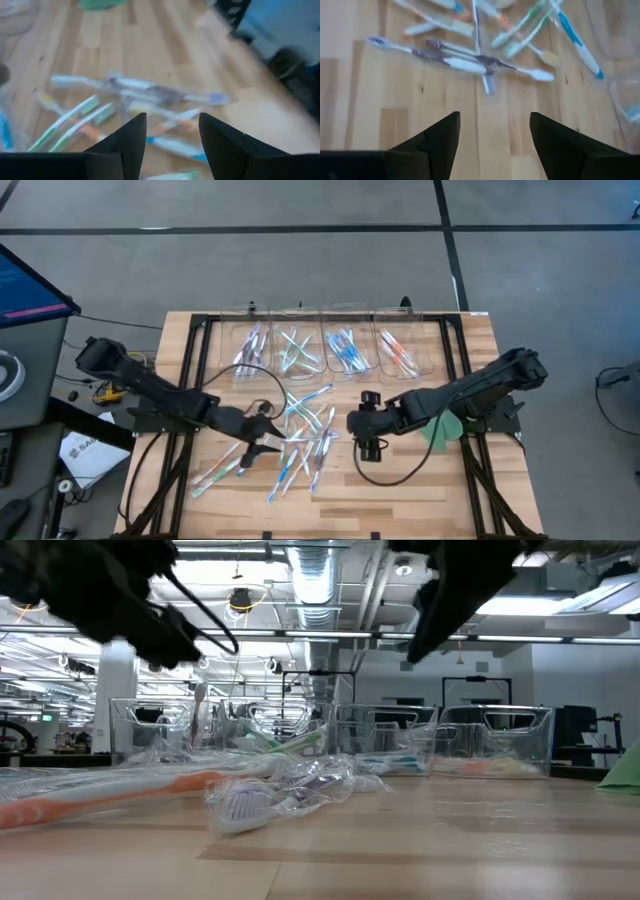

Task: Pick & Place Toothbrushes
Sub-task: Put the purple toothbrush into the left transparent bin

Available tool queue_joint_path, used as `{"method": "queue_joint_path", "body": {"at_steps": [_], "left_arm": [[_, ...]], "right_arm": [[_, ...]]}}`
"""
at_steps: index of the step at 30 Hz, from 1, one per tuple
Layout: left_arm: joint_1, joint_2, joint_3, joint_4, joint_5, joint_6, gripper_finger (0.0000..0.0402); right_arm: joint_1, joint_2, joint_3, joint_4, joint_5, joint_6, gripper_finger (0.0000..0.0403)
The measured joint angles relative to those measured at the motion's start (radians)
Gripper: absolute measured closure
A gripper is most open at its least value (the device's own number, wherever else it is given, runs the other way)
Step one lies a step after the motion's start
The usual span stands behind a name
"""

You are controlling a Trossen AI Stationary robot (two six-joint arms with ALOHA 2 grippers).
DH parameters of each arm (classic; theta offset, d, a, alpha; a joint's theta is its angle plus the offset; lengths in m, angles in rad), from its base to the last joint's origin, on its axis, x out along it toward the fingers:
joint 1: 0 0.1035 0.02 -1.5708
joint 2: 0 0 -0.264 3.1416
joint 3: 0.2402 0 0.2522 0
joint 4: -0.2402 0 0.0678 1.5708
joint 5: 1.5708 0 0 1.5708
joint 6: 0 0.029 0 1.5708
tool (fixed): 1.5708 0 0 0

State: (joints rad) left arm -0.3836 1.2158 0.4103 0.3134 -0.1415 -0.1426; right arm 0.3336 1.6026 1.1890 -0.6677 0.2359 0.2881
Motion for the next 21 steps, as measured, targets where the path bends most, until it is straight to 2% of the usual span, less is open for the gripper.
{"method": "queue_joint_path", "body": {"at_steps": [3,6,12,21], "left_arm": [[0.017,0.092,0.0,0.043,-0.018,0.011,0.0224],[0.032,0.156,0.0,0.077,0.007,0.006,0.0225],[0.031,0.235,0.0,0.089,0.036,-0.002,0.0224],[0.031,0.298,0.0,0.102,0.005,0.0,0.0224]], "right_arm": [[0.0,0.003,-0.004,-0.012,-0.002,0.0,0.0168],[0.001,0.003,-0.003,-0.016,-0.003,0.0,0.0168],[0.001,0.004,-0.003,-0.01,-0.002,0.0,0.0168],[0.001,0.004,-0.003,0.002,-0.003,0.0,0.0168]]}}
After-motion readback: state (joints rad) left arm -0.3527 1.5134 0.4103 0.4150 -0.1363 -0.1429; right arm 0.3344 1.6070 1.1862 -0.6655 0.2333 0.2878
